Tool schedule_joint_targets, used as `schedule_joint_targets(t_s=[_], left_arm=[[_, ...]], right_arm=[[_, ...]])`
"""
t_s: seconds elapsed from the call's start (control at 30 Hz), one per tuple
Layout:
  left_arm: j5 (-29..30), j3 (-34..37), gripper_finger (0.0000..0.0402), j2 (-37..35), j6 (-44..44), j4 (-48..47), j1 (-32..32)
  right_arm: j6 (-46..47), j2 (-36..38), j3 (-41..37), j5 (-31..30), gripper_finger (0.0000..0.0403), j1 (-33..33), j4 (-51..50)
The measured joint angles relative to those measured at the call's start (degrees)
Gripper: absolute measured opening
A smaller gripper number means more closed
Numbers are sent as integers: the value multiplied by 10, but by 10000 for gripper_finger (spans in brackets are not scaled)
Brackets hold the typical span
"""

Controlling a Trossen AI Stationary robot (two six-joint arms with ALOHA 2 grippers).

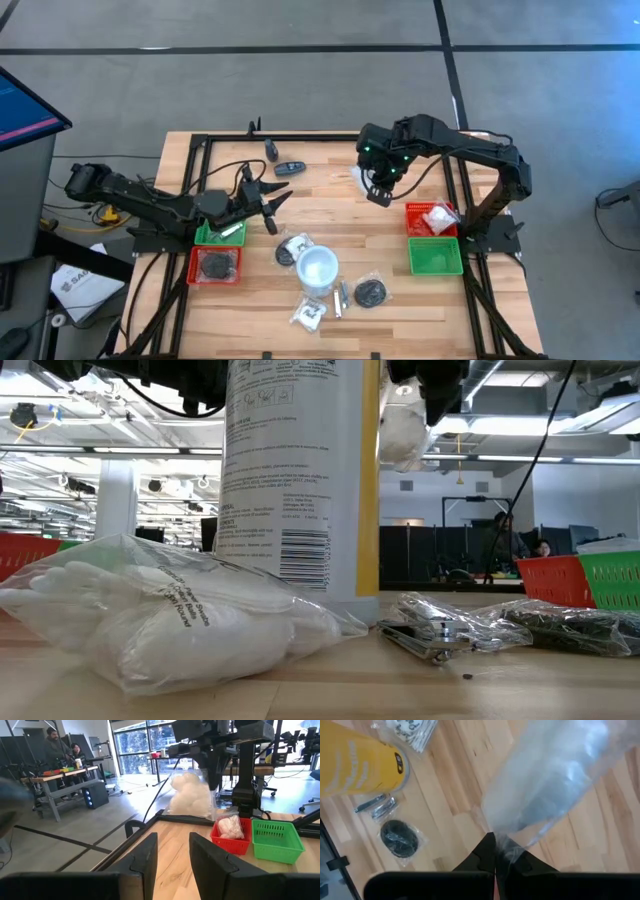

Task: Pick & Place Travel size toiletries
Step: Put the white vanity pack into the right red bin

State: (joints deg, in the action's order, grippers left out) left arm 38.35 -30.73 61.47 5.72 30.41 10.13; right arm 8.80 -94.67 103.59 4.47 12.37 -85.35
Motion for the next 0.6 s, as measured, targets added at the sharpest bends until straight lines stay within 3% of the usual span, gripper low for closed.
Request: schedule_joint_targets(t_s=[0.2, 0.43, 0.6], left_arm=[[0, 0, 104, 0, 0, -6, 0], [0, 0, 104, 0, 0, -19, 0], [0, 0, 104, 0, 0, -20, 0]], right_arm=[[18, 5, -29, 0, 0, -4, 24], [18, 61, -217, 49, 0, -14, 195], [55, 128, -339, 65, 0, 4, 262]])
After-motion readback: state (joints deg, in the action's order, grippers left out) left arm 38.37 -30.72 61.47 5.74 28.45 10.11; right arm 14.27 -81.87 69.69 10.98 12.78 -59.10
